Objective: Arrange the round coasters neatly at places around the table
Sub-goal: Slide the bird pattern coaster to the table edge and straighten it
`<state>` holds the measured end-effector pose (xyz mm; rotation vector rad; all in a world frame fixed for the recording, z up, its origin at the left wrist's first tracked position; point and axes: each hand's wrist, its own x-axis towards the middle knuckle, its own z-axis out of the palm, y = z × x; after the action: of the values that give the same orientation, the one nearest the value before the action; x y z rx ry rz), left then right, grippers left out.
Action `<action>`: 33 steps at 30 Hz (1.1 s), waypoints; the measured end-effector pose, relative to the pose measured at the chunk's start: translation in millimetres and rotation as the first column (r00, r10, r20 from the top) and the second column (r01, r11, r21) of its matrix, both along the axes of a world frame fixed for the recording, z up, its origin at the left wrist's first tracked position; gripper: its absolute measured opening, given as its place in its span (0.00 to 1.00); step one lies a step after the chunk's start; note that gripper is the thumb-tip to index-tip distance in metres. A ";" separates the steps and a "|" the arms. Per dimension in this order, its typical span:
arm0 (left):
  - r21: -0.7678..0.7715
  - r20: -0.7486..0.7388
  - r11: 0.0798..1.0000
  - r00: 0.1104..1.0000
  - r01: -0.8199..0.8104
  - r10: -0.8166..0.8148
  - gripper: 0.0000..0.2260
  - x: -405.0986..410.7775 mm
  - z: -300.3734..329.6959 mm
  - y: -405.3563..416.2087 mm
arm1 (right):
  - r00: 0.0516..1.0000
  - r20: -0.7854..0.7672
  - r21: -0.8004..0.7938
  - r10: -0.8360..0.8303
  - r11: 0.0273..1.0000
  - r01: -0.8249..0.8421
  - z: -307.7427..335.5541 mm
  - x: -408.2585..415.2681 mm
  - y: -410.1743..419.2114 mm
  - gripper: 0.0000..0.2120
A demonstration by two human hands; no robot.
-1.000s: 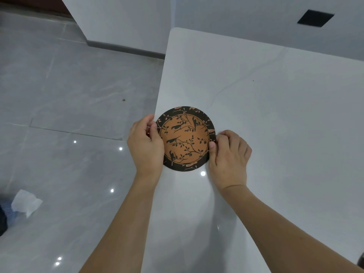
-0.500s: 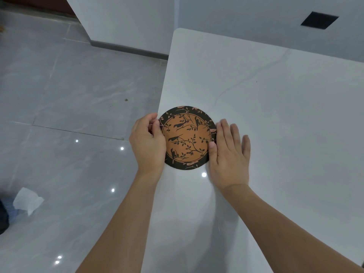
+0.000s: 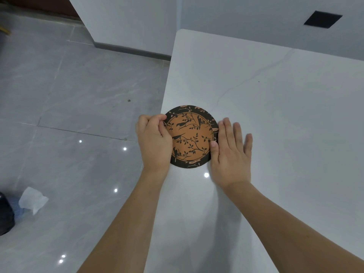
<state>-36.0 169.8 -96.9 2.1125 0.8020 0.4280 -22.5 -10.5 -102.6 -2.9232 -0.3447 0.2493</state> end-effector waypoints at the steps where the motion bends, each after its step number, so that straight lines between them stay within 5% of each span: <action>1: 0.015 -0.006 1.000 1.000 0.008 -0.008 0.11 -0.1 -0.3 0.2 | 1.000 0.002 0.001 0.002 1.000 -0.002 -0.4 0.1 0.3 0.27; 7: 0.146 0.014 0.987 0.998 0.066 -0.069 0.12 -0.8 -0.1 -1.6 | 0.999 -0.020 0.054 0.026 0.998 -0.025 2.0 2.0 -1.1 0.28; 11: 0.248 0.012 0.967 0.998 0.049 -0.054 0.12 -4.6 13.1 -9.6 | 0.997 -0.077 0.253 0.007 0.967 0.012 20.1 -1.1 -19.4 0.28; 15: 0.420 0.004 0.885 0.974 0.202 -0.225 0.13 -2.5 33.3 -49.7 | 1.000 -0.013 0.219 -0.009 0.976 0.011 48.2 -5.6 -77.8 0.29; 24: 0.392 -0.097 0.760 0.845 0.519 -0.527 0.16 -25.0 72.6 -214.6 | 0.996 0.051 0.112 -0.071 0.992 0.065 107.6 -43.6 -252.4 0.29; 33: 0.383 -0.138 0.739 0.825 0.554 -0.548 0.17 -53.5 96.5 -368.5 | 0.991 0.047 0.075 -0.124 0.990 0.120 138.9 -75.9 -437.4 0.28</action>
<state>-89.6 -198.6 -0.4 2.6138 0.0460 0.2642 -98.4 -447.9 36.3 -2.8698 -0.1772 0.1414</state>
